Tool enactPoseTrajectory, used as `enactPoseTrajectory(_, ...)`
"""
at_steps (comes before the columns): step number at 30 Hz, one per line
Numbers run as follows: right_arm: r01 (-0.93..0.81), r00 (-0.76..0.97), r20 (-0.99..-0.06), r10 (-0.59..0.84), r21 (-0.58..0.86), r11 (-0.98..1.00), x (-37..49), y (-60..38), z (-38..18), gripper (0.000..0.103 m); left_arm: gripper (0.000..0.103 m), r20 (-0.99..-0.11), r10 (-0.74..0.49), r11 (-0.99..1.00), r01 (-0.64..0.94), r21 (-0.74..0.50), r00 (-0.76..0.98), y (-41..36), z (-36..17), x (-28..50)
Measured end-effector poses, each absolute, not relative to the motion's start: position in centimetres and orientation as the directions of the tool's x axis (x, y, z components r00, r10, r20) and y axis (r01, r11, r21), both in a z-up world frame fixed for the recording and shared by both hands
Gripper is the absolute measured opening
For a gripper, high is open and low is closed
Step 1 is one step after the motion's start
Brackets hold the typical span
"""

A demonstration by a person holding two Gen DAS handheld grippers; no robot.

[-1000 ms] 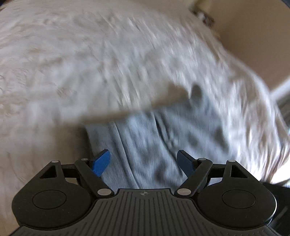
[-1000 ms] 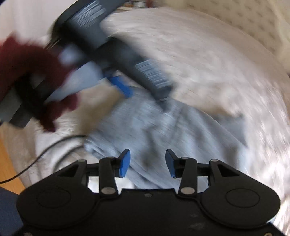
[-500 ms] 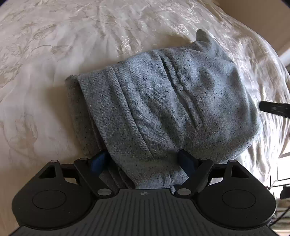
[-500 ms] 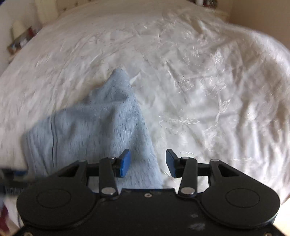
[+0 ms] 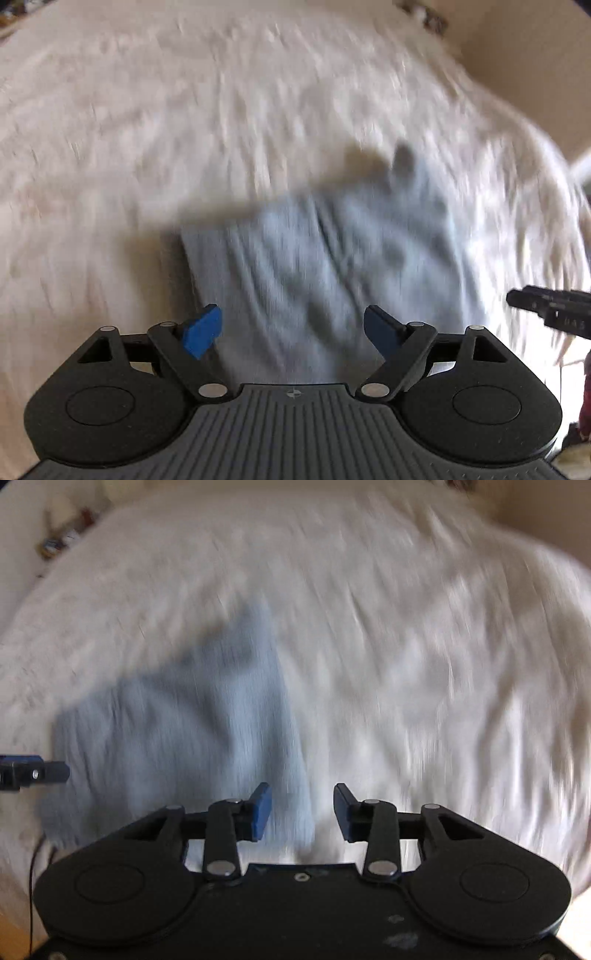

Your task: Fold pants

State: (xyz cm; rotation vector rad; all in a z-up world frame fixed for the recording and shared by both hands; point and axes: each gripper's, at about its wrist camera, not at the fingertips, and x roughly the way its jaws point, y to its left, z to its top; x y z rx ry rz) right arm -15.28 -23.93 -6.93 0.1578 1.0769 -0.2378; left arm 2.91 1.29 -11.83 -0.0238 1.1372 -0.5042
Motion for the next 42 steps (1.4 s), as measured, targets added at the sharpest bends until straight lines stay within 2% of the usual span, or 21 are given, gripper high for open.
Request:
enactPoseTrajectory(5, 0.177, 0.488, -0.872, -0.038, 0.057, 0.983, -8.9, -25.6, -6.9, 0.043, 0.084, -0.854, -0.344, 0.934, 0.231, -0.271, 0.391, 0.5, -12.9, 6.9)
enactPoseTrajectory(9, 0.101, 0.479, -0.877, -0.024, 0.028, 0.994, -5.3, -25.6, -8.3, 0.043, 0.084, -0.921, -0.282, 0.958, 0.125, -0.257, 0.269, 0.6, -17.4, 6.5)
enactPoseTrajectory(11, 0.076, 0.468, -0.883, -0.015, 0.024, 0.997, -3.9, -25.8, -8.9, 0.043, 0.085, -0.924, -0.297, 0.955, 0.097, -0.282, 0.242, 1.3, -19.3, 5.0)
enactPoseTrajectory(23, -0.093, 0.406, -0.913, 0.039, 0.001, 0.996, -1.4, -23.8, -10.6, 0.046, 0.087, -0.938, -0.226, 0.974, 0.06, -0.218, 0.262, 0.6, -18.9, 3.9)
enactPoseTrajectory(31, -0.064, 0.348, -0.937, -0.023, -0.049, 0.997, 2.7, -23.2, -14.1, 0.049, 0.087, -0.941, -0.213, 0.977, 0.044, -0.208, 0.263, 0.2, -18.8, 3.8)
enactPoseTrajectory(34, -0.052, 0.334, -0.942, -0.043, -0.064, 0.997, 4.3, -23.7, -15.2, 0.051, 0.087, -0.941, -0.209, 0.978, 0.039, -0.206, 0.266, 0.2, -18.7, 3.8)
enactPoseTrajectory(36, -0.046, 0.333, -0.941, -0.054, -0.073, 0.996, 5.0, -24.0, -15.7, 0.061, 0.087, -0.94, -0.209, 0.978, 0.034, -0.208, 0.268, 0.4, -18.7, 3.7)
enactPoseTrajectory(42, -0.041, 0.324, -0.944, -0.054, -0.072, 0.997, 6.3, -24.9, -16.8, 0.067, 0.087, -0.94, -0.211, 0.977, 0.032, -0.21, 0.27, 0.9, -18.3, 2.0)
